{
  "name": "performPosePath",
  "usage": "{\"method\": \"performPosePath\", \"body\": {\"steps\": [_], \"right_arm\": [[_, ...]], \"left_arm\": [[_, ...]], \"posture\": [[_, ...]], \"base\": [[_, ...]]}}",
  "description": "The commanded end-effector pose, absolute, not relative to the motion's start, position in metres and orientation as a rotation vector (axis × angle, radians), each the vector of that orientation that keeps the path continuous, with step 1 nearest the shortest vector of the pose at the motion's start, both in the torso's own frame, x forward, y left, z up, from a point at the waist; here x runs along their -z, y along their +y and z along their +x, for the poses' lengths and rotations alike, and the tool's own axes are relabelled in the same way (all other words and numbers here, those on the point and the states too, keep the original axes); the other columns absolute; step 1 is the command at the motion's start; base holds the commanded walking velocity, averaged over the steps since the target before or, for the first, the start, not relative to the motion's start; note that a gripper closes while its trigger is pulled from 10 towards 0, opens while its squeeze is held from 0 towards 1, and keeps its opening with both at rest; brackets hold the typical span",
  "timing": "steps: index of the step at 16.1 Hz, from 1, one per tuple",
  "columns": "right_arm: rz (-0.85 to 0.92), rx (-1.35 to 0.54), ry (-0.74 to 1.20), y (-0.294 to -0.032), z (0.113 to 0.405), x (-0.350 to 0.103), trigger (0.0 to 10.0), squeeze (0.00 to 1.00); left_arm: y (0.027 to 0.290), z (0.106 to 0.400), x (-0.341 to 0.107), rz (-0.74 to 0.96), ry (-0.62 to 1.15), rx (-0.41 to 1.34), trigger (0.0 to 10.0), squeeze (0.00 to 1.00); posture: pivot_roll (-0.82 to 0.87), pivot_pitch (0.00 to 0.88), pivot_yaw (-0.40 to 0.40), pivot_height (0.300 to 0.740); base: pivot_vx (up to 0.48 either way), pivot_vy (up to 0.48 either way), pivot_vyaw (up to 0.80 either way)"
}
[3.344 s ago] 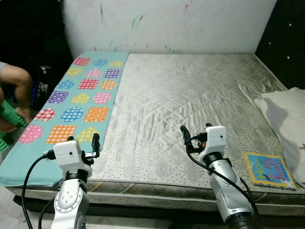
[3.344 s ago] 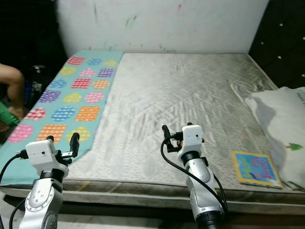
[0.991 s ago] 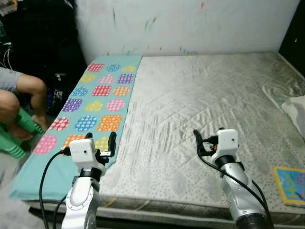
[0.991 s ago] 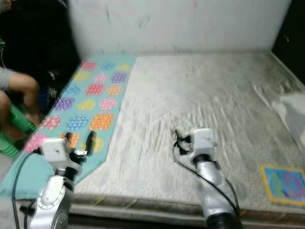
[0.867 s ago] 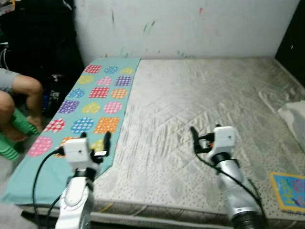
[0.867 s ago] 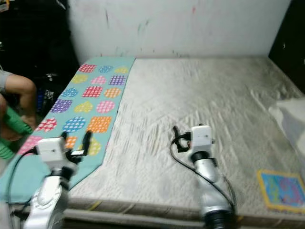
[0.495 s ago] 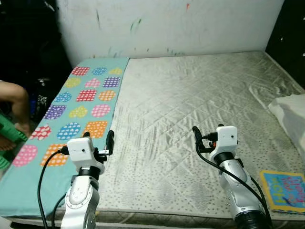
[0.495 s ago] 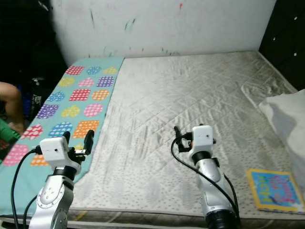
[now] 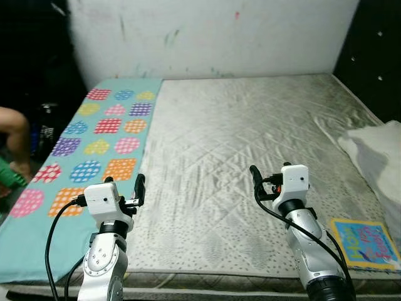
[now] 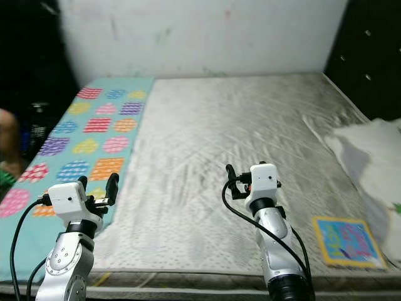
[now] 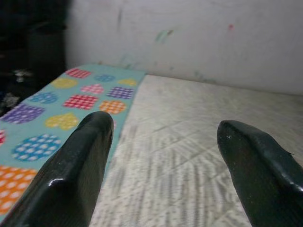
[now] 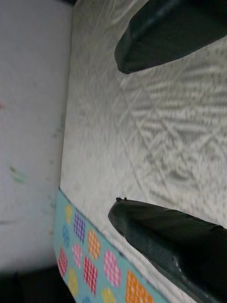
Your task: Clean up the room
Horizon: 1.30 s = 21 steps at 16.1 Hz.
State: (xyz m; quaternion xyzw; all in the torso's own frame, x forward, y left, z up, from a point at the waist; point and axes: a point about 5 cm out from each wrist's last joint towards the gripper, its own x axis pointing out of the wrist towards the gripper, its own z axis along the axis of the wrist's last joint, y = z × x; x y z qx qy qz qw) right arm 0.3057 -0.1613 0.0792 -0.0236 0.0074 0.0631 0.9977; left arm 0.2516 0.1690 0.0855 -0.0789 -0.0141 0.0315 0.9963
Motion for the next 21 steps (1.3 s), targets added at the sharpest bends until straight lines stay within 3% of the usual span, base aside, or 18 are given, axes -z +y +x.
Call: {"method": "performPosePath", "body": {"steps": [1, 21], "right_arm": [[-0.045, -0.154, 0.008, -0.1538, 0.307, -0.0809, 10.0, 0.0], [-0.057, -0.166, 0.017, -0.1508, 0.3076, -0.0805, 10.0, 0.0]], "left_arm": [[0.1746, 0.2507, -0.0848, -0.146, -0.019, -0.076, 10.0, 0.0], [0.1722, 0.254, -0.0827, -0.152, -0.017, -0.083, 10.0, 0.0]], "posture": [[-0.05, 0.0, 0.069, 0.74], [-0.07, 0.0, 0.063, 0.74]], "base": [[0.0, 0.405, 0.0], [0.0, 0.462, 0.0]]}}
